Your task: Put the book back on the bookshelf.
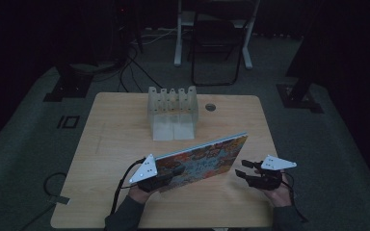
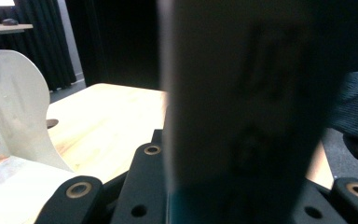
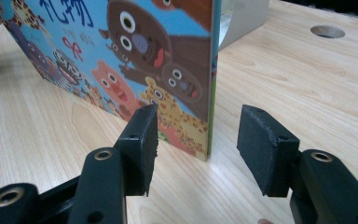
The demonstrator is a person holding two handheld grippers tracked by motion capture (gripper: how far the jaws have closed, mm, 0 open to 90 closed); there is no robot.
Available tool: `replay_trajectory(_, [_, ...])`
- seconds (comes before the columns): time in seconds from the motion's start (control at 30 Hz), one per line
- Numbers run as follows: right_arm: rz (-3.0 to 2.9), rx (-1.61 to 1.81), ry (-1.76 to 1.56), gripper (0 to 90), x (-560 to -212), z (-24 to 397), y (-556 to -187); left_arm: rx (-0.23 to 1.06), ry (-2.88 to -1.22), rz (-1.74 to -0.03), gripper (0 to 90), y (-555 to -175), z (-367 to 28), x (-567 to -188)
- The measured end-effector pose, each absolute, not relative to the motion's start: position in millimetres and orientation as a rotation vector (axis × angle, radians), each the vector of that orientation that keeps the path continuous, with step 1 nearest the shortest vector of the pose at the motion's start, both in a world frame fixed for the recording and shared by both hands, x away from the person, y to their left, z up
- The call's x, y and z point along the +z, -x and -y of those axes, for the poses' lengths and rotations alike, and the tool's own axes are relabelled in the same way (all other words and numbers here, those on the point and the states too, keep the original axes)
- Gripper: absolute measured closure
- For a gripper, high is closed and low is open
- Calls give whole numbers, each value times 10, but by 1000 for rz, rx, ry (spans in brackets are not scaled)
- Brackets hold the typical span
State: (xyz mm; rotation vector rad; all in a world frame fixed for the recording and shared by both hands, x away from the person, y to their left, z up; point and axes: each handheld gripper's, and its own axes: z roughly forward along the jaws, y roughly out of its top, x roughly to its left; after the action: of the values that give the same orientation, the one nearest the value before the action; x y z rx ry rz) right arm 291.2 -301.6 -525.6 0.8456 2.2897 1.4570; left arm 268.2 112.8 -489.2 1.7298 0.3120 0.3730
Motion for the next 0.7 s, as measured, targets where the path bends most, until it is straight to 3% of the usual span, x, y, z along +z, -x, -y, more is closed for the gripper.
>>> replay_trajectory(0.4, [-2303, 1438, -885, 469, -5355, 3089, -2853, 339, -1721, -333, 711, -2755, -1123, -4992])
replay_trajectory(0.7, [-2315, 1428, -903, 469, -5410, 3111, -2837, 348, -1714, -336, 785, -2747, -1094, -5011])
